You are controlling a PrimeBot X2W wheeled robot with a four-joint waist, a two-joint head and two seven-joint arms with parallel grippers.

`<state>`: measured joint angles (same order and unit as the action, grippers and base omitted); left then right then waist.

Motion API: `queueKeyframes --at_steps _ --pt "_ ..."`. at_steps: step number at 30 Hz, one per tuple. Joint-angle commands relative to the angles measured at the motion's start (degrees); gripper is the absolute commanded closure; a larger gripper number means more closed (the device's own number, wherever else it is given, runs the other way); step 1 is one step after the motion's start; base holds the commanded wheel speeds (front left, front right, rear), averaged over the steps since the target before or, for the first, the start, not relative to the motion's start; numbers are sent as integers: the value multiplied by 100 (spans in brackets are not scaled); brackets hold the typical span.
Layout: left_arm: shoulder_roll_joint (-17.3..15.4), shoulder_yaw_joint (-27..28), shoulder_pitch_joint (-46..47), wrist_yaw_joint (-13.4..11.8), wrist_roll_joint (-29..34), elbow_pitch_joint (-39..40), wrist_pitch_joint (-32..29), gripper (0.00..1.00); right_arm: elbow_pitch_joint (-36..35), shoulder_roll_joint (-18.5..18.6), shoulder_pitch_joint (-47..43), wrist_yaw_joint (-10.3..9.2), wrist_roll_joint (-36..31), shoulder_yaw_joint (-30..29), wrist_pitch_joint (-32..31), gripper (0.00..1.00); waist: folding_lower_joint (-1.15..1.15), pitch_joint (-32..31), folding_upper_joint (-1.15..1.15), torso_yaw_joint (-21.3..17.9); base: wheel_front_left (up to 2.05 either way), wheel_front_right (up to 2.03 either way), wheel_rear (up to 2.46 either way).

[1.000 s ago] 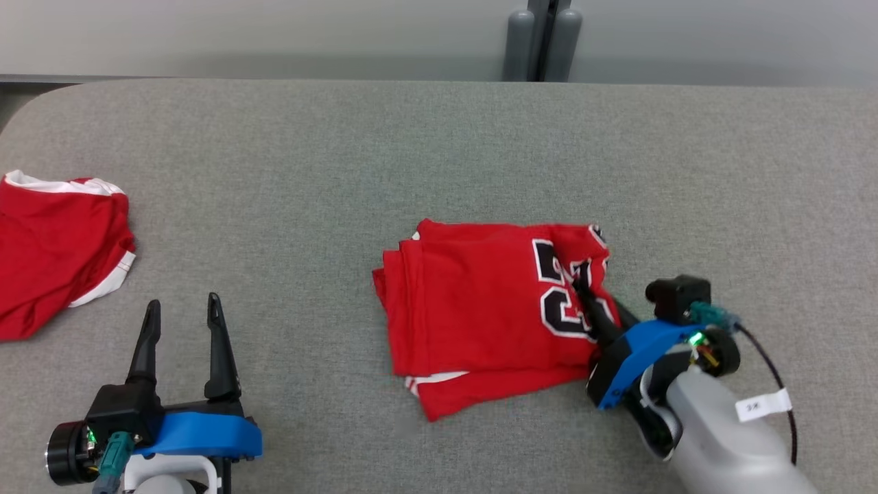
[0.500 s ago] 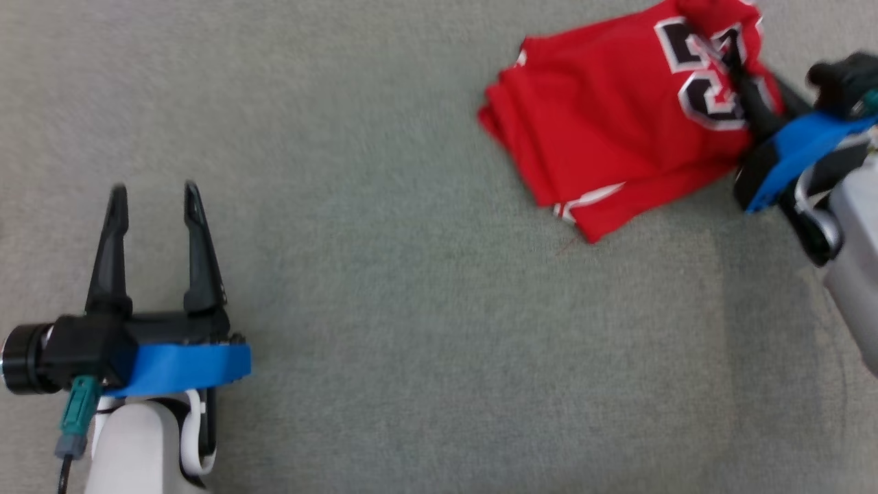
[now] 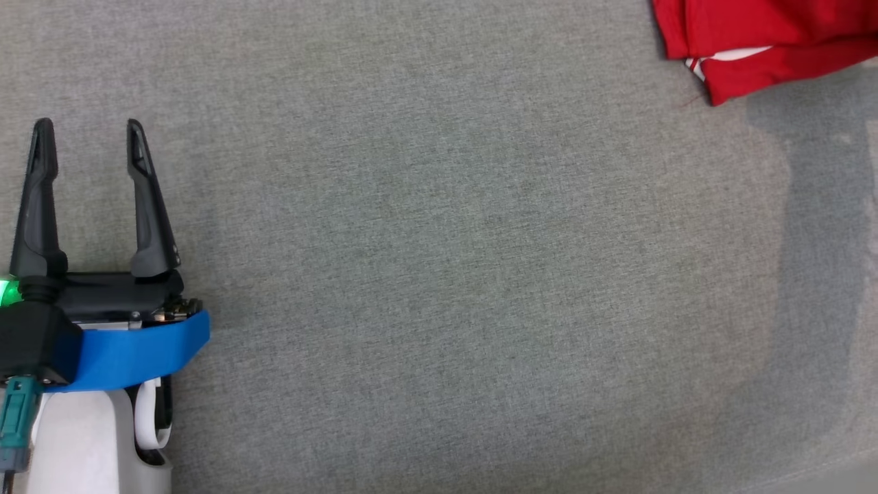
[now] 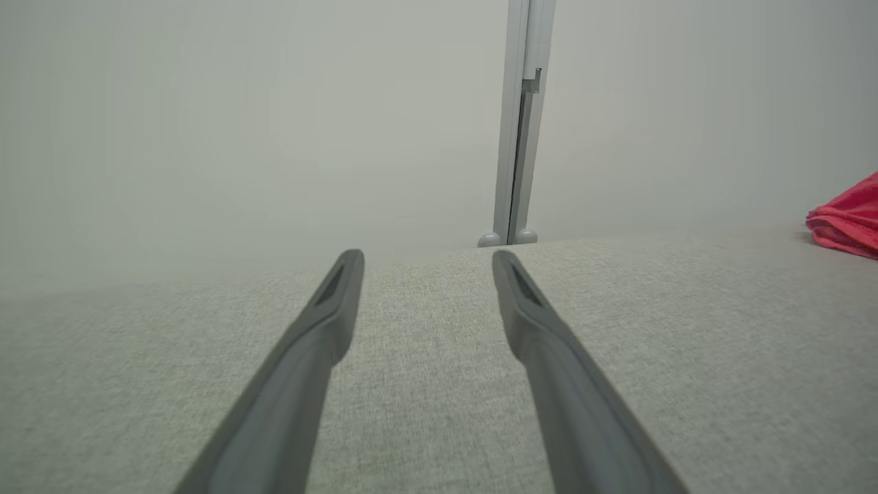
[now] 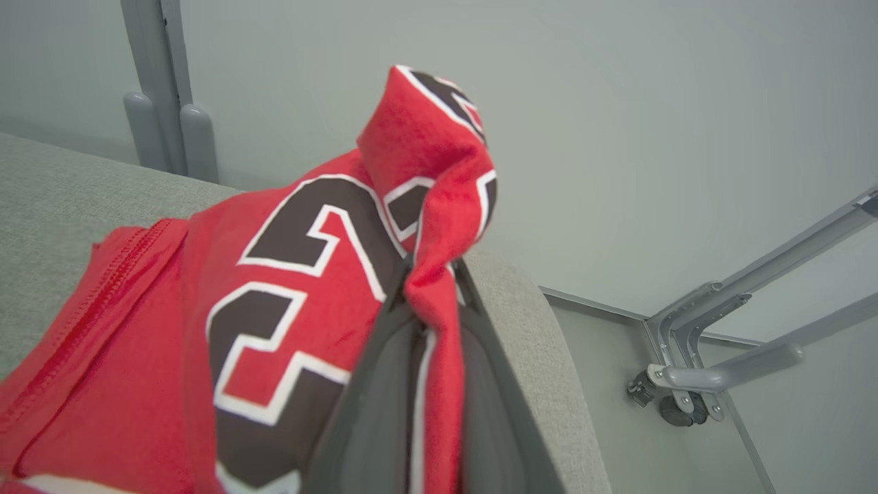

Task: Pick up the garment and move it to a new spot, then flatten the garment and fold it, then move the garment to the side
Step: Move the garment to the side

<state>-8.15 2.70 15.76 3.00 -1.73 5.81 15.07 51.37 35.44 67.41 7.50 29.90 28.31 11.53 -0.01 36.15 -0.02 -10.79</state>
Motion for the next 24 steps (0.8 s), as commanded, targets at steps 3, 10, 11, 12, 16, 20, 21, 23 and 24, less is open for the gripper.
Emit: queueKeyframes --at_steps 3,10,11,12,16,20,21,23,24 --pt "-48 -15 25 -34 22 109 12 0 119 79 301 -1 -112 71 -39 100 1 39 2 -27 0 0 0" --pt "-93 -6 -35 -57 -20 174 10 0 762 -145 737 -1 -340 62 -156 0 1 94 2 41 0 0 0" --pt "-96 -6 -39 -57 -25 161 10 0 871 -163 774 -1 -414 37 -98 0 1 83 2 61 0 0 0" --pt "-101 -1 -48 -65 -26 146 11 0 990 -207 787 -1 -465 5 -52 0 1 70 2 78 0 0 0" --pt "-84 9 -102 -102 -71 70 11 0 1349 -287 859 -1 -720 -140 208 0 1 -70 2 146 0 0 0" --pt "-46 65 -214 -138 -128 -22 12 0 1424 -447 747 0 -857 -306 337 0 1 -333 2 190 0 0 0" --pt "-32 76 -254 -152 -144 -54 12 0 1399 -494 670 0 -840 -375 354 0 1 -422 2 204 0 0 0" --pt "-6 108 -351 -167 -185 -126 12 0 1215 -577 521 0 -869 -471 368 0 1 -608 2 238 0 0 0" --pt "14 120 -407 -185 -198 -163 11 0 1053 -594 443 0 -886 -540 369 0 1 -708 2 258 0 0 0"
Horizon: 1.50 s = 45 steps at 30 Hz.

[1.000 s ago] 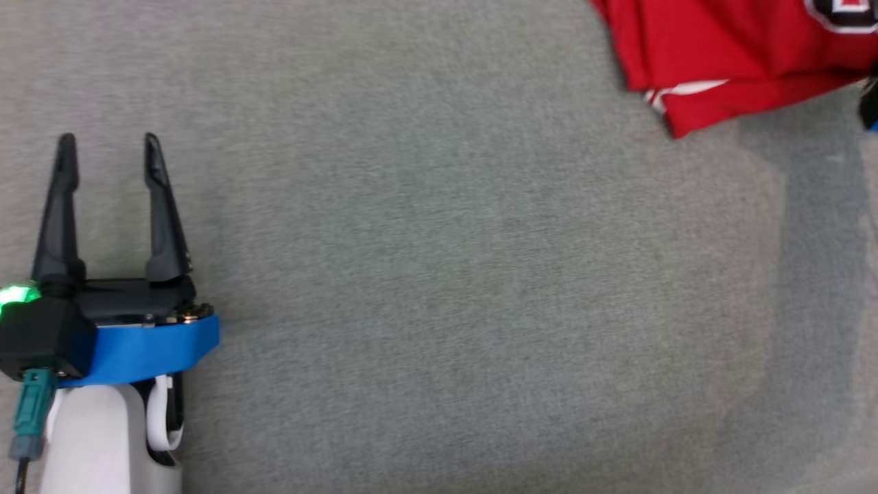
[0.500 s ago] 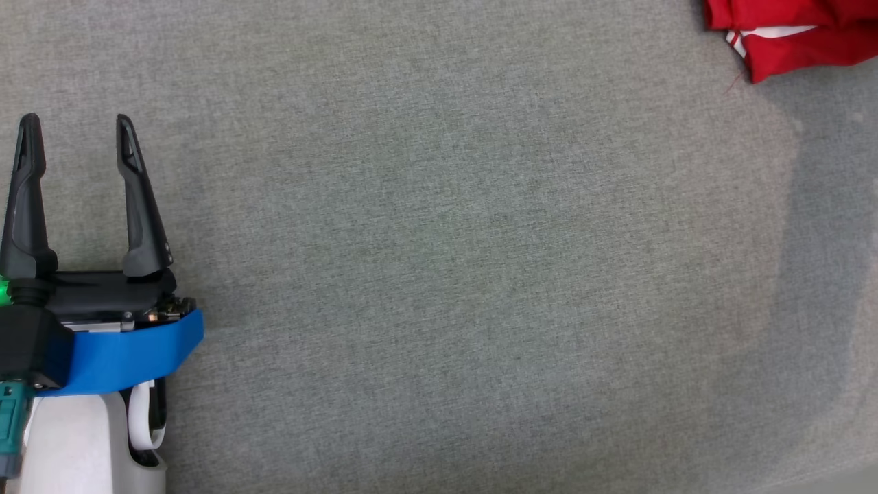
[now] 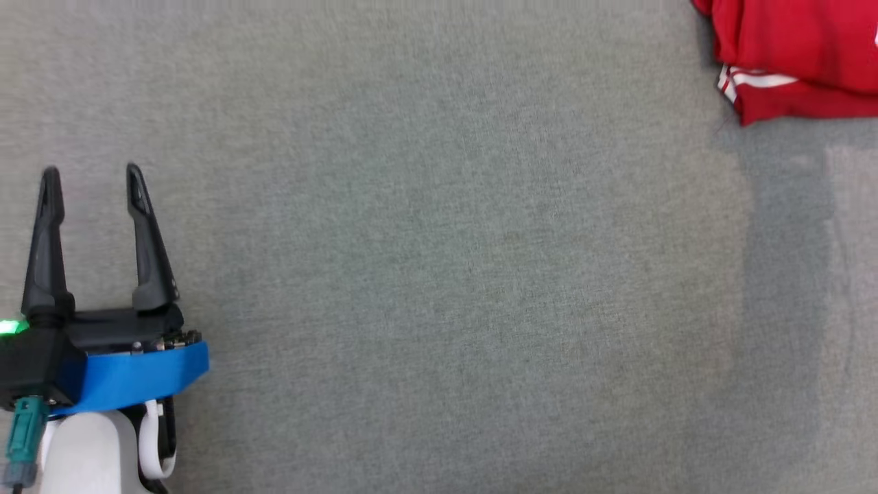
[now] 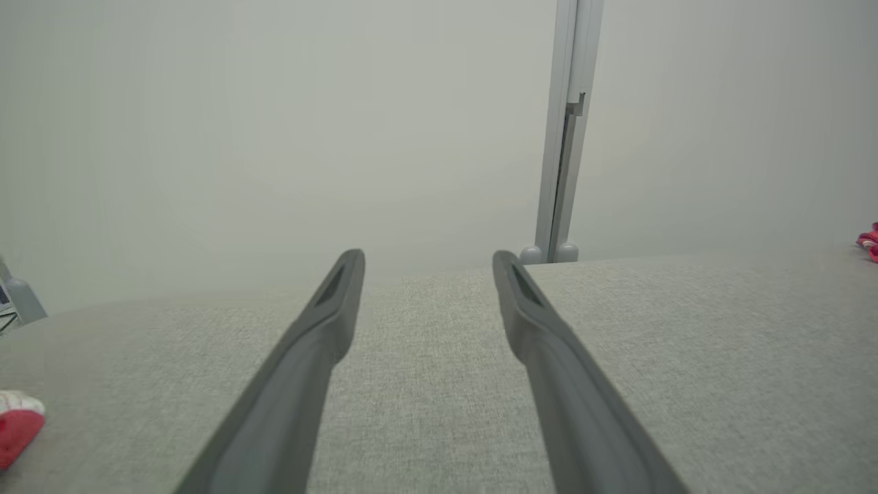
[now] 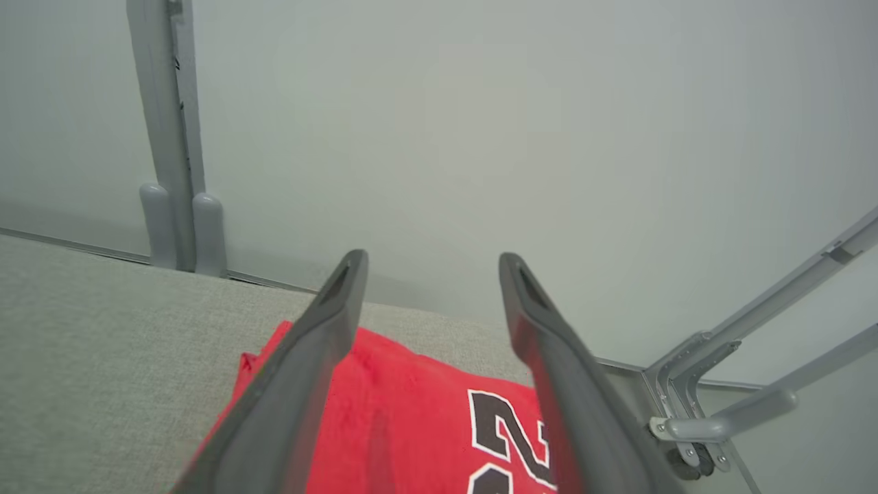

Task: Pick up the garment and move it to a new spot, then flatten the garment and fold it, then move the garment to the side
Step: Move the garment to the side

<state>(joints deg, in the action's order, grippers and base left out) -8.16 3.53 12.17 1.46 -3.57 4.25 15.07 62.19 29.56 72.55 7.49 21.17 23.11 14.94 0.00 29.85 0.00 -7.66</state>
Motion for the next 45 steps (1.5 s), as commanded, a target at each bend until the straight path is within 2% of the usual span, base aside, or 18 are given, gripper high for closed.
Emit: queueKeyframes --at_steps 1,6,15,29,37,45 --pt "28 53 -101 -38 -32 -45 12 0 -221 -39 -184 1 -22 -105 27 0 0 -191 0 -31 0 0 0" --pt "104 97 -417 -70 -116 -258 12 0 -1171 -301 -993 1 -161 -491 25 0 0 -744 0 119 0 0 0" --pt "243 110 -997 -81 -207 -633 11 0 -2645 -1058 -2847 1 -402 -1179 27 0 0 -1609 0 431 0 0 0" --pt "345 120 -1506 -37 -281 -1092 12 0 -3968 -2145 -5638 1 -697 -1783 26 0 0 -2405 0 658 0 0 0" --pt "366 76 -1645 34 -267 -1305 12 0 -4506 -2468 -6604 1 -919 -2144 27 0 0 -2696 0 742 0 0 0" --pt "375 45 -1649 59 -243 -1442 12 0 -4771 -2623 -7076 1 -1131 -2293 27 0 0 -2841 0 842 0 0 0"
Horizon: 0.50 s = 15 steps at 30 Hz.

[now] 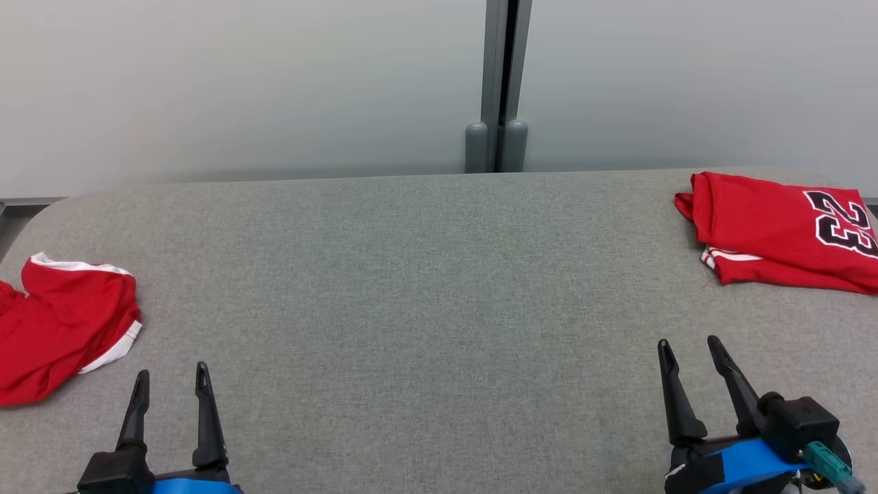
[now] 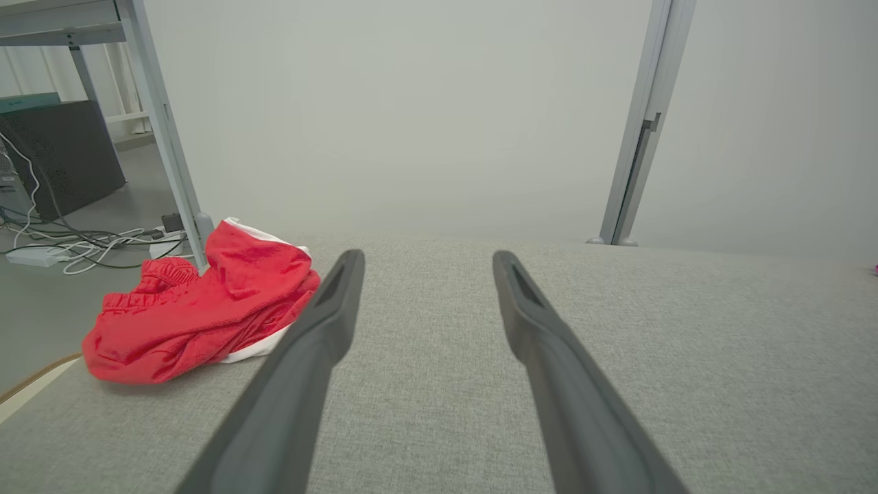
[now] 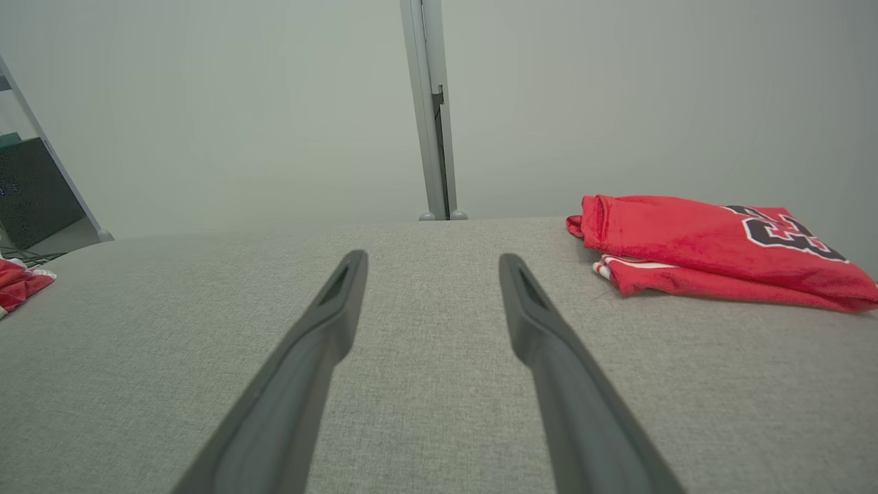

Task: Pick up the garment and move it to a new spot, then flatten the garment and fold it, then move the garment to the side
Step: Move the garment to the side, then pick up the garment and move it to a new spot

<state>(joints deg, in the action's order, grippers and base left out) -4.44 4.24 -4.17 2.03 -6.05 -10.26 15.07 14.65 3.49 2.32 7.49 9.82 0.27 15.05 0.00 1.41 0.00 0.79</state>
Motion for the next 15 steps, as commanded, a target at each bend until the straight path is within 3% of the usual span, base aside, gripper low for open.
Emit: queueKeyframes --at_steps 1,15 --pt "5 -26 -14 0 17 1 12 0 -44 -32 -91 1 -34 -4 16 0 0 -3 0 4 0 0 0" --pt "-14 -8 24 -6 39 -95 12 0 -103 -61 -176 1 -44 -14 -80 0 0 -13 0 4 0 0 0"
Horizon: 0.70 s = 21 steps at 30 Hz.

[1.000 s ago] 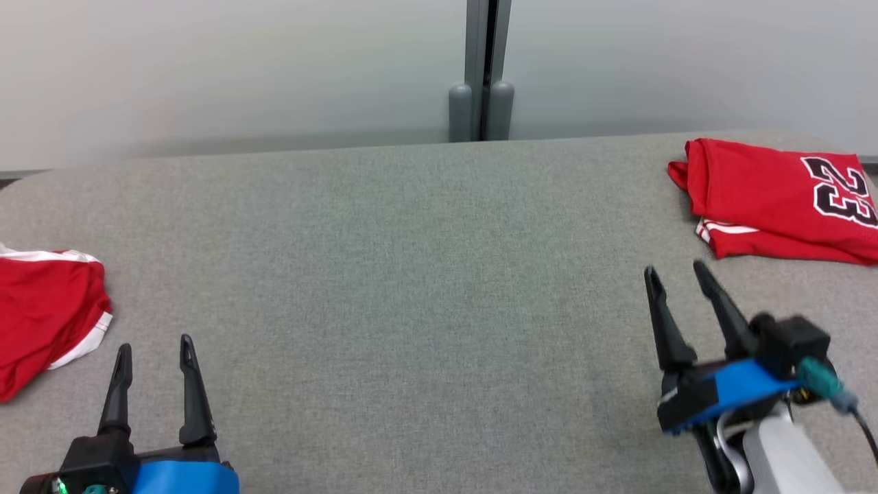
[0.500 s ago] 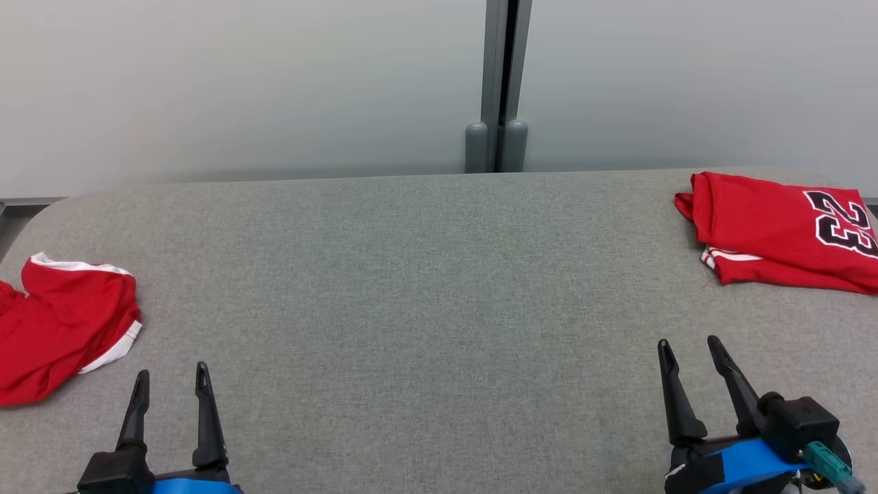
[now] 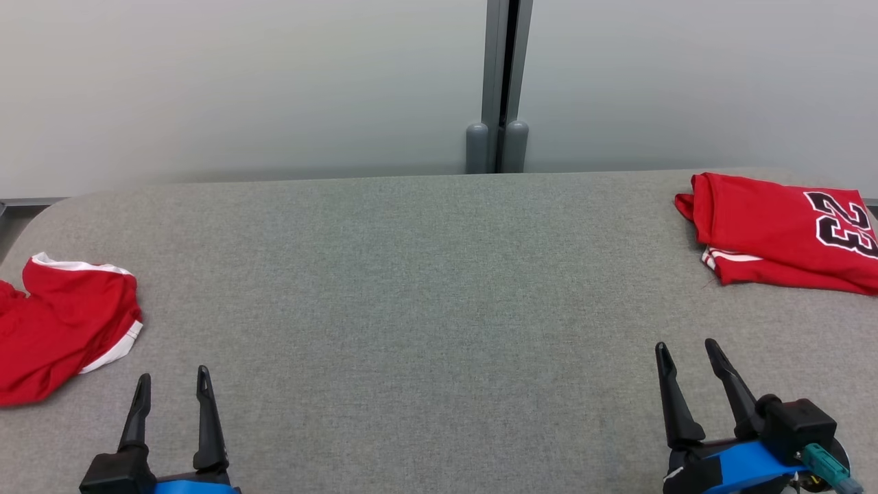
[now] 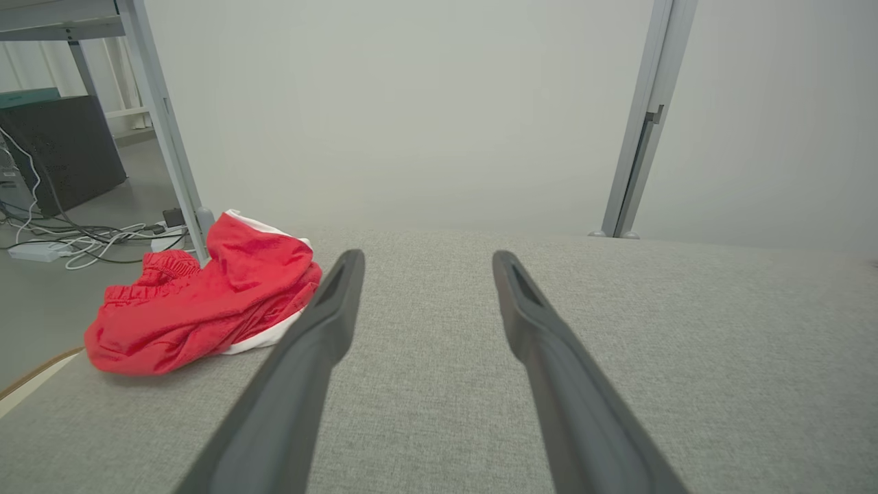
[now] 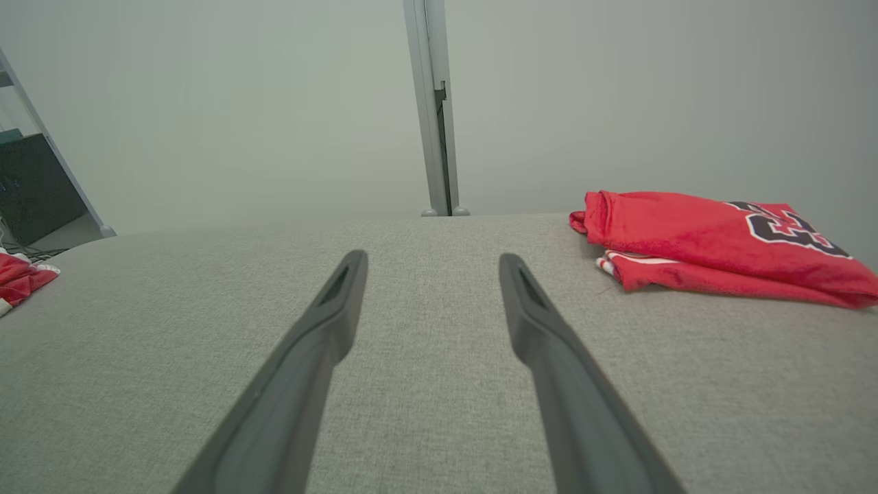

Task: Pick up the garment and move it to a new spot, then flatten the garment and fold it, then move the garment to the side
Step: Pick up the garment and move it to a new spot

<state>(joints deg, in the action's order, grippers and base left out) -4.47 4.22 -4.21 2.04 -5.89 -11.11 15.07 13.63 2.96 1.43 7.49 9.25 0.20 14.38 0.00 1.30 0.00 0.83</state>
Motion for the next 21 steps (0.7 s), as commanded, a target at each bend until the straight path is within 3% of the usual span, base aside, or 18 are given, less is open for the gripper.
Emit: queueKeyframes --at_steps 1,11,21 --pt "-19 1 31 -2 18 -14 12 0 4 -8 -90 1 17 -7 -15 0 0 -3 0 0 0 0 0" --pt "-33 15 74 -1 20 -19 12 0 13 -9 -104 1 44 -4 -20 0 0 -21 0 77 0 0 0" --pt "-86 76 79 -28 12 -50 12 0 111 -7 -153 1 132 115 -34 0 0 -89 0 532 0 0 0"
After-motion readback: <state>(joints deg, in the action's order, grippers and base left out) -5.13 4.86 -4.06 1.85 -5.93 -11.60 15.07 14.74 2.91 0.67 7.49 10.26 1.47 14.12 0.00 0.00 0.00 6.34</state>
